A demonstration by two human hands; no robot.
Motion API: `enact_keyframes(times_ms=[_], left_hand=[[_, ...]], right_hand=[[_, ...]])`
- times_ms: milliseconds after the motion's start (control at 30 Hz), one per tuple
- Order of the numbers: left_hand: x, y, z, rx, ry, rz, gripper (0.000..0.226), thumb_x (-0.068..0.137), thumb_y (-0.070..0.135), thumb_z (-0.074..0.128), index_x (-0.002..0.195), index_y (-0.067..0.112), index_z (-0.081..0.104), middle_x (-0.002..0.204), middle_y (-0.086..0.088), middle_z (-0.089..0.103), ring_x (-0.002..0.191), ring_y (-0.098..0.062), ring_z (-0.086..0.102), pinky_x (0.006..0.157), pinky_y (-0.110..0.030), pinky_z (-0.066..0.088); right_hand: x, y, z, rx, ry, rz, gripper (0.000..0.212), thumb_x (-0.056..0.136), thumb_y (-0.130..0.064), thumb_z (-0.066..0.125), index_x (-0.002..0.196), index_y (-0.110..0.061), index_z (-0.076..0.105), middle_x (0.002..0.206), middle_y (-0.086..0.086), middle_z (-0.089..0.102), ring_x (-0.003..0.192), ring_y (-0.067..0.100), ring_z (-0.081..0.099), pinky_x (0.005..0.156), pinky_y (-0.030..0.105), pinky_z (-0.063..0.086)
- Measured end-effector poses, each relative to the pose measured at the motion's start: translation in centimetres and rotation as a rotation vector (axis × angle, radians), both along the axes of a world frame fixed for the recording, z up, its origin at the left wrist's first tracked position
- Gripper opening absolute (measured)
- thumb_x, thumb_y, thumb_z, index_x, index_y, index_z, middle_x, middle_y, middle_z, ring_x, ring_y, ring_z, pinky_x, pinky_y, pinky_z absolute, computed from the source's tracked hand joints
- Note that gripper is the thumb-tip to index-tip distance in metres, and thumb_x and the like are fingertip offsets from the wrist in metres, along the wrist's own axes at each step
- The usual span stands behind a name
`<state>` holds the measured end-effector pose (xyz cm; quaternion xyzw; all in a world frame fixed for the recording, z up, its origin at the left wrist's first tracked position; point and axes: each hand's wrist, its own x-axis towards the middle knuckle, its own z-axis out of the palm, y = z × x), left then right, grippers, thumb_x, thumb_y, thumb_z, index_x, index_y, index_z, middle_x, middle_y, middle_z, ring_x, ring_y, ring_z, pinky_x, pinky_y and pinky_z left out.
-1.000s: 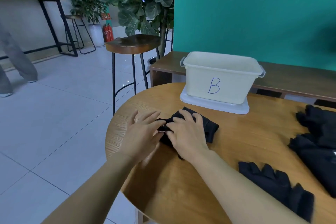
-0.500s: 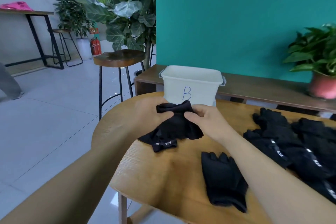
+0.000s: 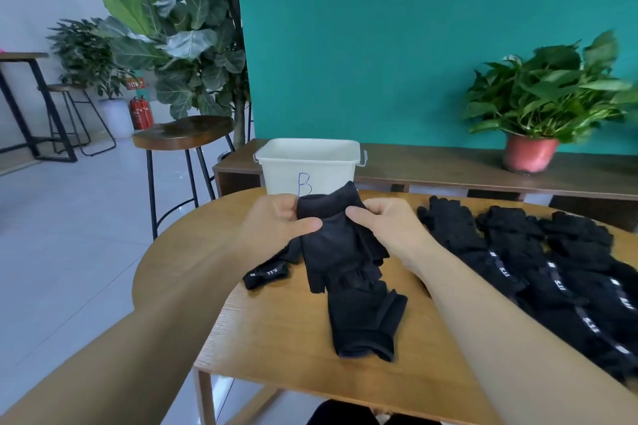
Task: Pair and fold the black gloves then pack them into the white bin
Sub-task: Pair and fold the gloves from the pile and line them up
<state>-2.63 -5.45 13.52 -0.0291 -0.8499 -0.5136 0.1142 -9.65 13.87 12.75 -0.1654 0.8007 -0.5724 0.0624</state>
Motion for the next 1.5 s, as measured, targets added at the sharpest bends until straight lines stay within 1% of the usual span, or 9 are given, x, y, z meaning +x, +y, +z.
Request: enact_keyframes(times_ms=[167, 267, 433, 533, 600, 767, 1000, 1333, 1500], left_hand=[[-1.3, 1.3, -0.9, 0.066, -0.07, 0.112, 0.017, 0.092, -0.003, 0.062, 0.107, -0.007, 0.068, 0.098, -0.023, 0.072, 0.101, -0.017, 0.07, 0.058, -0.004, 0.046], [-0.7, 2.6, -1.0, 0.087, -0.005, 0.115, 0.012, 0.088, 0.012, 0.073, 0.099, 0.015, 0.07, 0.084, 0.0, 0.075, 0.074, -0.001, 0.07, 0.058, -0.007, 0.047], [-0.7, 3.4, -1.8, 0.186, -0.026, 0.069, 0.009, 0.092, 0.021, 0.068, 0.1, 0.021, 0.073, 0.093, 0.004, 0.077, 0.09, -0.011, 0.072, 0.082, -0.025, 0.056], [-1.2, 3.6, -2.2, 0.128, -0.075, 0.053, 0.013, 0.097, 0.025, 0.062, 0.103, 0.022, 0.073, 0.094, 0.009, 0.076, 0.09, -0.009, 0.071, 0.077, -0.019, 0.054], [-1.7, 3.8, -2.5, 0.107, -0.082, 0.071, 0.012, 0.097, 0.026, 0.062, 0.1, 0.021, 0.073, 0.09, 0.008, 0.076, 0.086, -0.012, 0.071, 0.073, -0.021, 0.054], [-3.4, 4.5, -3.1, 0.106, -0.042, 0.077, 0.01, 0.095, 0.02, 0.063, 0.09, 0.021, 0.072, 0.087, 0.009, 0.076, 0.079, -0.001, 0.068, 0.069, -0.012, 0.047], [-6.8, 4.8, -3.4, 0.081, 0.015, 0.095, 0.013, 0.095, 0.01, 0.062, 0.09, 0.016, 0.071, 0.087, 0.003, 0.073, 0.072, 0.006, 0.065, 0.061, -0.003, 0.044], [-10.2, 3.7, -6.0, 0.047, -0.054, 0.071, 0.011, 0.094, 0.015, 0.064, 0.089, 0.02, 0.073, 0.088, 0.004, 0.075, 0.082, -0.004, 0.068, 0.068, -0.008, 0.049], [-8.8, 3.3, -7.5, 0.028, -0.03, 0.046, 0.008, 0.092, 0.013, 0.067, 0.092, 0.014, 0.074, 0.09, 0.002, 0.075, 0.09, -0.014, 0.069, 0.081, -0.019, 0.054]], right_hand=[[0.3, 0.9, -0.7, 0.105, 0.104, -0.036, 0.051, 0.063, -0.064, 0.064, 0.086, -0.019, 0.073, 0.082, -0.003, 0.074, 0.084, 0.023, 0.07, 0.088, 0.049, 0.053], [-0.3, 1.6, -1.4, 0.141, 0.125, -0.067, 0.039, 0.077, -0.051, 0.063, 0.085, -0.013, 0.071, 0.082, 0.003, 0.074, 0.083, 0.029, 0.069, 0.089, 0.053, 0.051], [-0.6, 3.2, -2.0, 0.079, 0.1, -0.036, 0.025, 0.09, -0.028, 0.067, 0.089, -0.003, 0.072, 0.096, 0.017, 0.072, 0.085, 0.033, 0.069, 0.085, 0.051, 0.054], [-0.7, 4.3, -2.1, 0.063, 0.06, 0.015, 0.032, 0.091, -0.021, 0.067, 0.096, 0.01, 0.065, 0.105, 0.028, 0.066, 0.08, 0.026, 0.064, 0.079, 0.046, 0.054], [-1.1, 5.0, -2.6, 0.087, 0.04, 0.044, 0.042, 0.086, -0.025, 0.068, 0.101, 0.014, 0.06, 0.109, 0.032, 0.062, 0.095, 0.04, 0.067, 0.09, 0.052, 0.054], [-2.6, 5.9, -3.3, 0.088, 0.027, 0.056, 0.012, 0.093, -0.005, 0.063, 0.099, 0.002, 0.07, 0.1, 0.014, 0.074, 0.099, 0.029, 0.069, 0.089, 0.039, 0.057], [-6.6, 5.5, -5.0, 0.139, 0.099, 0.053, 0.014, 0.09, -0.019, 0.066, 0.099, -0.026, 0.074, 0.096, -0.011, 0.075, 0.1, 0.013, 0.069, 0.099, 0.046, 0.049], [-9.6, 5.1, -7.3, 0.301, 0.167, 0.066, 0.025, 0.093, -0.017, 0.06, 0.109, -0.034, 0.07, 0.103, -0.019, 0.072, 0.108, 0.009, 0.064, 0.109, 0.046, 0.039], [-7.8, 5.5, -7.3, 0.378, 0.229, 0.087, 0.026, 0.095, -0.012, 0.06, 0.108, -0.031, 0.071, 0.095, -0.007, 0.073, 0.098, 0.014, 0.064, 0.105, 0.039, 0.04]])
